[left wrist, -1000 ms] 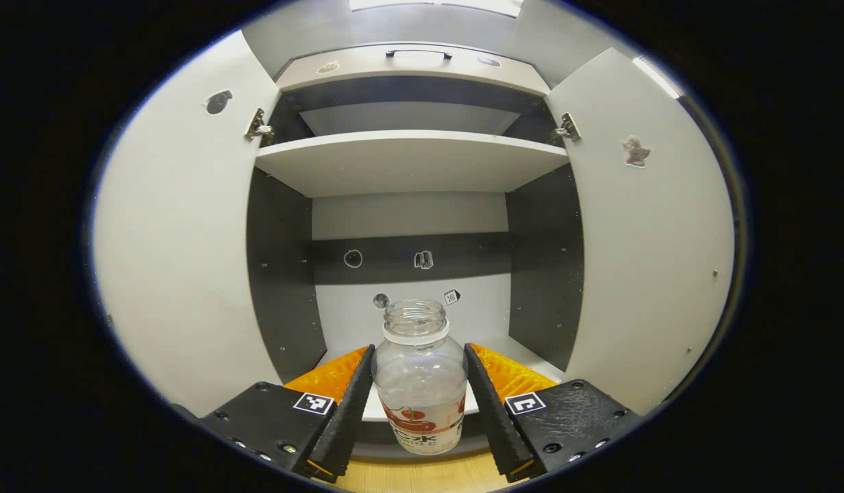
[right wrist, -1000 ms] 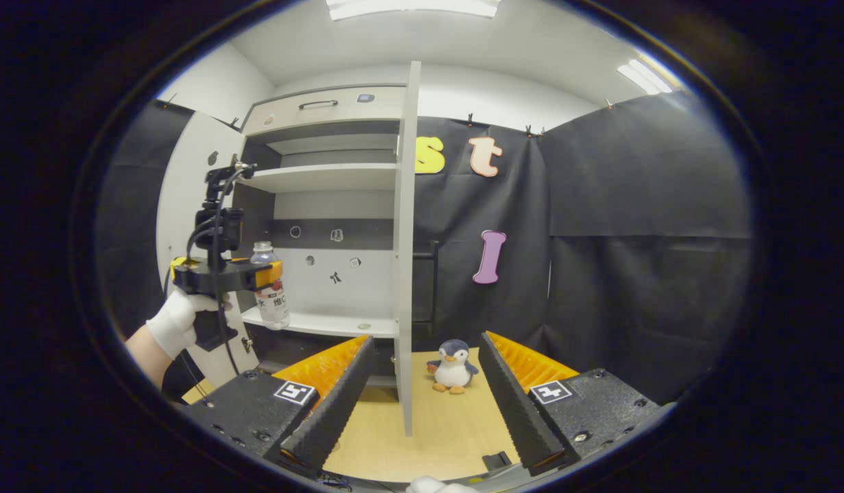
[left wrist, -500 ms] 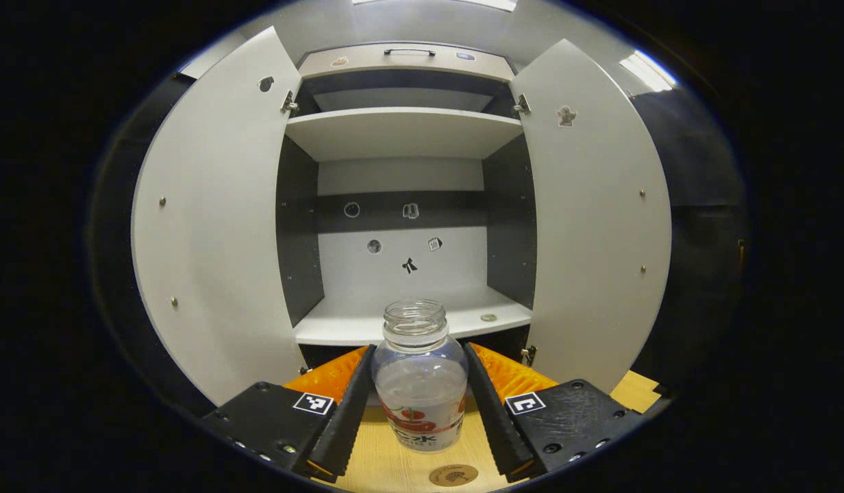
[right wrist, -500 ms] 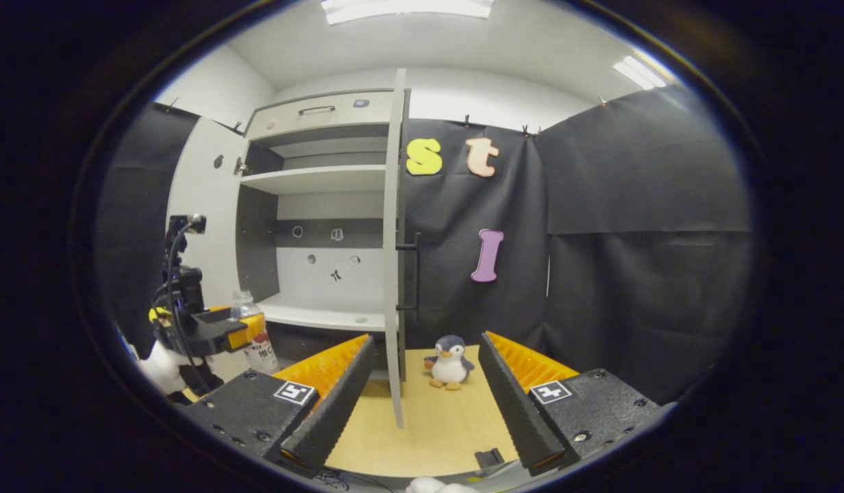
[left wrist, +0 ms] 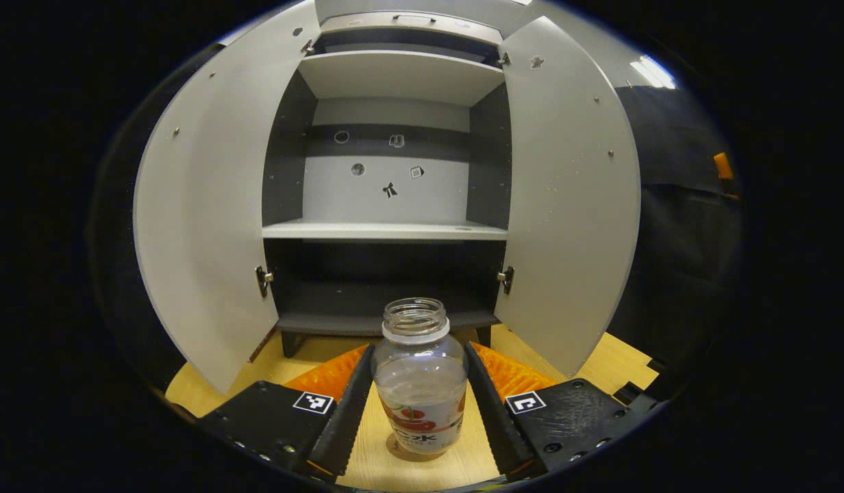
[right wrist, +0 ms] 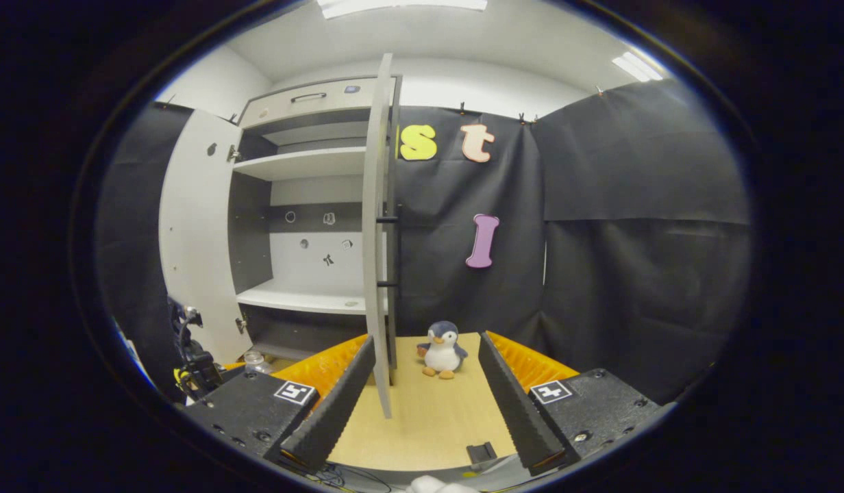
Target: Grasp the bottle in the cabinet with the left hand and place it on the coaster, then close the right door with the right hand and the left door with the left hand.
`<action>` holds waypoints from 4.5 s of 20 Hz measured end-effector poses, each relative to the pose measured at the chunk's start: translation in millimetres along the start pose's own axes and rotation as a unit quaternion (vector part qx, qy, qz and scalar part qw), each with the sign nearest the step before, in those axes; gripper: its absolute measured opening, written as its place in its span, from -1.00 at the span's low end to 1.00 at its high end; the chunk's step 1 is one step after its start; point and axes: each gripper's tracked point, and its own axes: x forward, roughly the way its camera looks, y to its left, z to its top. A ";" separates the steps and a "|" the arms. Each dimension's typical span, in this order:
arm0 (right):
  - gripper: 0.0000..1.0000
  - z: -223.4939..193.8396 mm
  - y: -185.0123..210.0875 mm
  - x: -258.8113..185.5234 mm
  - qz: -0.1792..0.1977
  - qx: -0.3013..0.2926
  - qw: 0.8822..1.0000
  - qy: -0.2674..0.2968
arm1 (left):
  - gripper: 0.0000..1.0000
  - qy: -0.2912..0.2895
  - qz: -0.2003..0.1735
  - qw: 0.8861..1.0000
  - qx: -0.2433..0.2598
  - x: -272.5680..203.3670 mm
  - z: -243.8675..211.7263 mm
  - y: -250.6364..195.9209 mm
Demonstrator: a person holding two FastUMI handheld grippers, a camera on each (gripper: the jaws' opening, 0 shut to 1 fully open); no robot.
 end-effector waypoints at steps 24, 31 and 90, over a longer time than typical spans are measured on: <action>0.99 -50.2 3.9 4.6 0.023 -0.056 0.996 0.063 | 0.67 -0.011 0.012 0.999 0.040 30.0 -84.8 2.2; 0.99 -49.3 8.9 13.2 0.030 -0.056 0.996 0.064 | 0.94 -0.024 0.024 0.999 0.036 29.3 -67.1 7.6; 0.92 72.1 112.3 176.7 0.133 0.003 0.991 -0.005 | 0.92 -0.067 0.200 0.977 0.039 -179.5 193.9 145.1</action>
